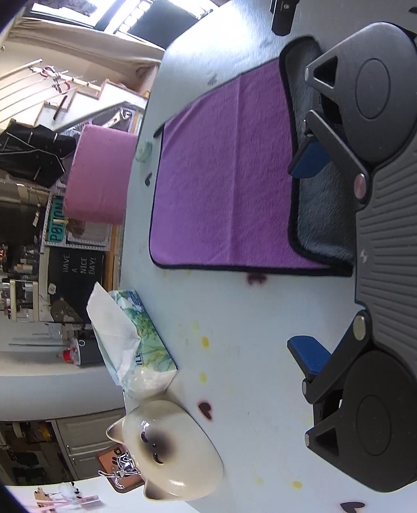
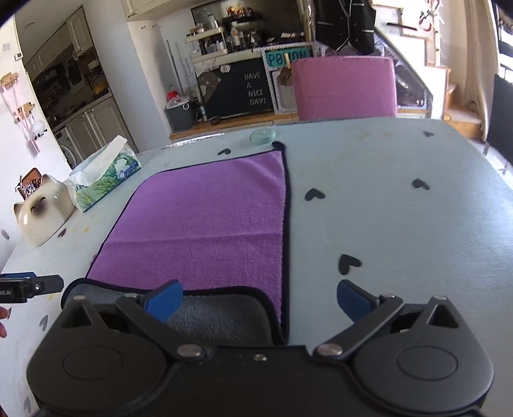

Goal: Fold towel

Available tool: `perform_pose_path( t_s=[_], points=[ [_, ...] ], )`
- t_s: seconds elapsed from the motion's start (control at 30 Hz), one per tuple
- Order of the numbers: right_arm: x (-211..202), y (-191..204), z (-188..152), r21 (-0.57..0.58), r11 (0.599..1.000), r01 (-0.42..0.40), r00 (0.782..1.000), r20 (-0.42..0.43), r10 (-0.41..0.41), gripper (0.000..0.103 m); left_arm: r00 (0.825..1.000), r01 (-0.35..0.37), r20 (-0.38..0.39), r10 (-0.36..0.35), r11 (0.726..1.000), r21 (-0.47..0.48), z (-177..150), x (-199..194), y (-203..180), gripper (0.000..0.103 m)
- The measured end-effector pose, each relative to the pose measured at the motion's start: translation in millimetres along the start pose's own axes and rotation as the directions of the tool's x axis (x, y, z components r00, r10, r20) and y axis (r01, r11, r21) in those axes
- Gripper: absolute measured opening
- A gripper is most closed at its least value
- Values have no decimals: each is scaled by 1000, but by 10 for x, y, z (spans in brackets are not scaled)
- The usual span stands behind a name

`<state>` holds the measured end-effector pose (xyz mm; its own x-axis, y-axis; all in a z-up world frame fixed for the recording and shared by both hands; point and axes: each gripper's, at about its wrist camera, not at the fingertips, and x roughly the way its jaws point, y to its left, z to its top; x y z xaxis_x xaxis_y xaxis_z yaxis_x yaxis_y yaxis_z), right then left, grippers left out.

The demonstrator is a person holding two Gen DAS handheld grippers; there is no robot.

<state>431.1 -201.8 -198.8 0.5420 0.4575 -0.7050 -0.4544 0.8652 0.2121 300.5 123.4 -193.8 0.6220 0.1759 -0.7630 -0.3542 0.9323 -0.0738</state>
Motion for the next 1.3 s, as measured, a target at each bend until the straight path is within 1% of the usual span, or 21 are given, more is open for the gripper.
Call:
perform_pose_path(
  t_s=[0.07,0.13,0.2,0.23,0.27,0.3,0.33,0.37,0.4,0.43,0.5,0.6,0.63,0.8,0.97,1.03,1.1,1.13,1.17,1.3],
  points=[
    [84,-3,24,4,1000,-13,1000,-18,13,102,1000,1,-14,-1,1000,0,18,65,22,103],
    [156,-13,41,14,1000,-7,999,-43,8,99,999,1,-32,-1,1000,-8,35,110,49,103],
    [218,-27,48,18,999,-35,997,-67,36,74,999,17,-48,-18,1000,-26,53,149,81,100],
    [256,-30,50,23,998,-50,995,-87,52,69,998,24,-60,-25,999,-31,64,170,88,99],
    [289,-37,49,32,998,-55,992,-108,58,61,997,31,-72,-33,999,-32,71,190,88,95],
    [316,-41,48,40,998,-54,990,-126,59,55,995,41,-84,-43,999,-31,80,206,86,90],
    [334,-49,44,44,998,-51,989,-140,57,52,994,52,-96,-54,998,-29,89,220,82,88],
    [349,-54,40,47,998,-49,987,-151,56,48,992,63,-108,-66,998,-28,96,230,75,83],
    [360,-58,42,51,997,-51,986,-159,58,45,990,75,-121,-78,997,-29,104,239,68,79],
    [356,-67,35,58,997,-55,984,-166,64,44,987,89,-134,-92,996,-31,114,245,61,76],
    [357,-83,43,67,996,-61,981,-180,72,40,979,114,-164,-118,993,-35,135,267,38,64],
    [362,-92,56,72,996,-59,976,-207,73,38,970,126,-202,-132,991,-44,161,296,28,54],
    [365,-100,57,76,995,-58,974,-216,73,37,968,126,-211,-133,991,-47,170,307,33,53],
    [389,-96,74,77,996,-51,963,-260,70,30,955,127,-263,-139,990,-62,191,357,75,38],
    [403,-85,83,72,996,-44,953,-295,64,26,944,121,-299,-138,990,-76,207,389,123,31],
    [408,-88,79,71,997,-38,951,-305,58,24,941,109,-313,-127,991,-75,205,410,138,27],
    [416,-81,81,67,997,-32,948,-313,51,22,937,101,-328,-120,992,-73,200,423,149,19],
    [415,-77,82,66,997,-29,947,-316,49,21,936,97,-332,-115,993,-73,199,424,153,17],
    [413,-71,87,65,998,-27,946,-320,47,19,935,93,-338,-112,993,-72,199,426,156,14],
    [409,-65,105,61,998,-9,944,-329,28,11,931,94,-349,-109,994,-59,210,432,142,10]
  ],
)
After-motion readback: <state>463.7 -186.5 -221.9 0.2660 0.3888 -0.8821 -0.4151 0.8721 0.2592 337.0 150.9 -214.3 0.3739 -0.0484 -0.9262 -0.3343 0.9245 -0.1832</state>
